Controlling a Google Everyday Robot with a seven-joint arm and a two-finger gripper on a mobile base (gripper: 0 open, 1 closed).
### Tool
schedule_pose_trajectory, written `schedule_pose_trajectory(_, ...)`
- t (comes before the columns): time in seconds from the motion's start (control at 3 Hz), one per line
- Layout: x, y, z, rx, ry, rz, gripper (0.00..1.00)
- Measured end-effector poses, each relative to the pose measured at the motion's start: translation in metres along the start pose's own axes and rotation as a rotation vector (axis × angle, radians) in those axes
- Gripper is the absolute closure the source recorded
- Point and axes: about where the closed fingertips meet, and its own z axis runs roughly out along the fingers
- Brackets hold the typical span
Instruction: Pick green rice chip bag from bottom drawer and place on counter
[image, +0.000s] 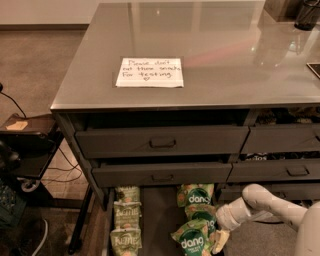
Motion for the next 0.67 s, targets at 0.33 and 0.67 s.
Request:
schedule_pose_trajectory(0.33, -0.005, -0.007, 0.026, -0.019, 0.021, -0.024, 0.0)
schedule_pose_trajectory(0.67, -0.002, -0.016, 0.048, -0.041, 0.055, -0.048, 0.0)
